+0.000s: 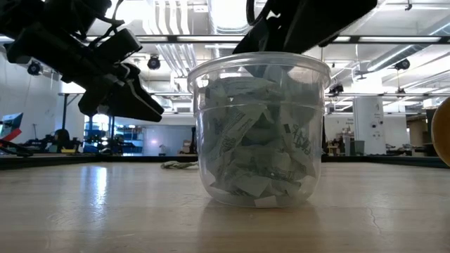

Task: Pick and place Stevia / Truvia into bins
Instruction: Put the stevia packet into the transparent bin

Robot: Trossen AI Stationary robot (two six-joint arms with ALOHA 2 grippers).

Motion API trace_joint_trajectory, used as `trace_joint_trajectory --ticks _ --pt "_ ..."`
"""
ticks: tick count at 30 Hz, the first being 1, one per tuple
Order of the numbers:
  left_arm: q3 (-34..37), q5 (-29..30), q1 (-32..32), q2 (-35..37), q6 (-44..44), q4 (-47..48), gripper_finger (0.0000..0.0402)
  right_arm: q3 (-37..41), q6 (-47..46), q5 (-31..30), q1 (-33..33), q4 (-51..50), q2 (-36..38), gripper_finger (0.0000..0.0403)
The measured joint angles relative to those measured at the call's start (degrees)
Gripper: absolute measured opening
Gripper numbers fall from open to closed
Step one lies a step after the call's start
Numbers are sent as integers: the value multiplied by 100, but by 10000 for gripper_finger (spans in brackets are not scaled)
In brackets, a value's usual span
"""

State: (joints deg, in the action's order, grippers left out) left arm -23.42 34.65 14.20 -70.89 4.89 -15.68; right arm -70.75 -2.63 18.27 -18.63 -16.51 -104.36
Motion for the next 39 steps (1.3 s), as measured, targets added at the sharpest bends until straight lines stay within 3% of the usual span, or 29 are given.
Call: trace_joint_trajectory --ticks 7,14,17,20,29,39 --pt "2 -97 0 0 -9 -4 193 -358 93 -303 -26 -729 7 162" --pt "9 -42 -219 -91 -348 66 193 -580 200 -2799 -21 -1819 202 141" --pt "8 -18 -533 -176 -669 172 193 -506 184 -3345 2 -1914 310 133" --pt "-13 -170 -910 -340 -899 177 193 -416 180 -3482 86 -1919 435 126" --pt "-378 -1339 -1985 -1312 -926 168 193 -71 277 -3490 367 -1929 499 113" --pt "-845 -1543 -2491 -1962 -538 235 193 461 145 -3487 479 -1855 940 111"
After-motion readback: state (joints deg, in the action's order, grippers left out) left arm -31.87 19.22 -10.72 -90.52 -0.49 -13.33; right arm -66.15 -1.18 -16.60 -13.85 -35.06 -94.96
